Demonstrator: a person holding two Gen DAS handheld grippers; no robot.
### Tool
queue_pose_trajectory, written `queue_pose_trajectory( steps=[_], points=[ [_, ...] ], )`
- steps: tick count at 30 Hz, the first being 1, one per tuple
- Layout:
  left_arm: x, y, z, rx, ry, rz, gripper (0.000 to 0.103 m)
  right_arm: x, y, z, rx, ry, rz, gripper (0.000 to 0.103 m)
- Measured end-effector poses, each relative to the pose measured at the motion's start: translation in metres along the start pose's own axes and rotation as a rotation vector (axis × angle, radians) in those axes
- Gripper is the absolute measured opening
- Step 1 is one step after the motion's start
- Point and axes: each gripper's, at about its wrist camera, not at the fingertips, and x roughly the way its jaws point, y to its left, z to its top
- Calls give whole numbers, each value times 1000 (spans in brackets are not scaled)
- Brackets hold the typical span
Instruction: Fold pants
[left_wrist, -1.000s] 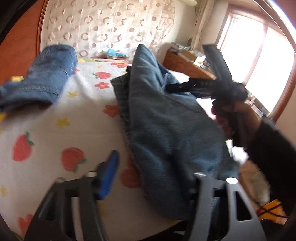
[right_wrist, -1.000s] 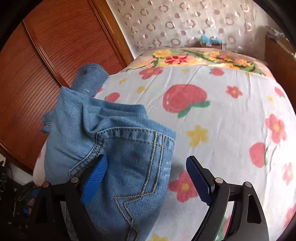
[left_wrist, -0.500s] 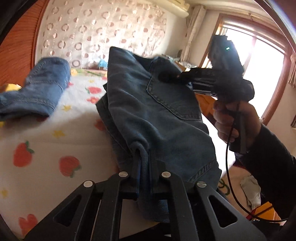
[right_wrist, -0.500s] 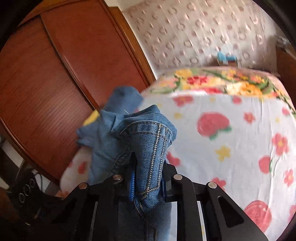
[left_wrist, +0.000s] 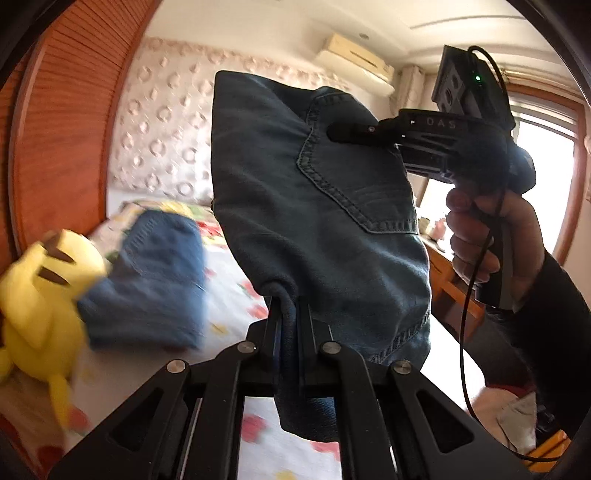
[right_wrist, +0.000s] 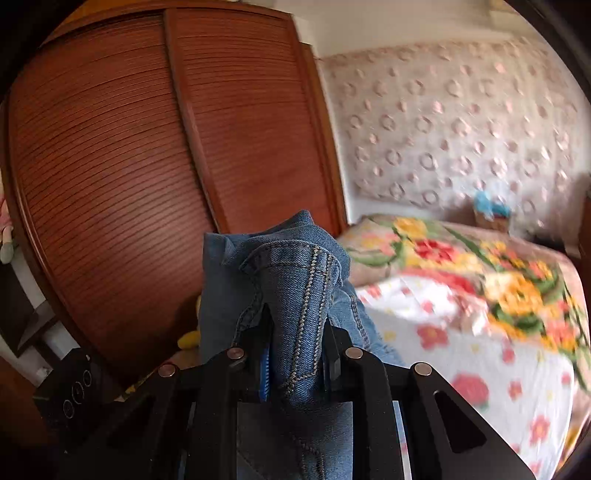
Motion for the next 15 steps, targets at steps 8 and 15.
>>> queue_pose_trajectory(
  steps=[8,15],
  points=[
    [-47,88,54,-48,-81,180,7,103,29,51,38,-55,185,20],
    [-21,136,84,0,-28,278,7,214,-63,32,243,-17,282,20]
  ],
)
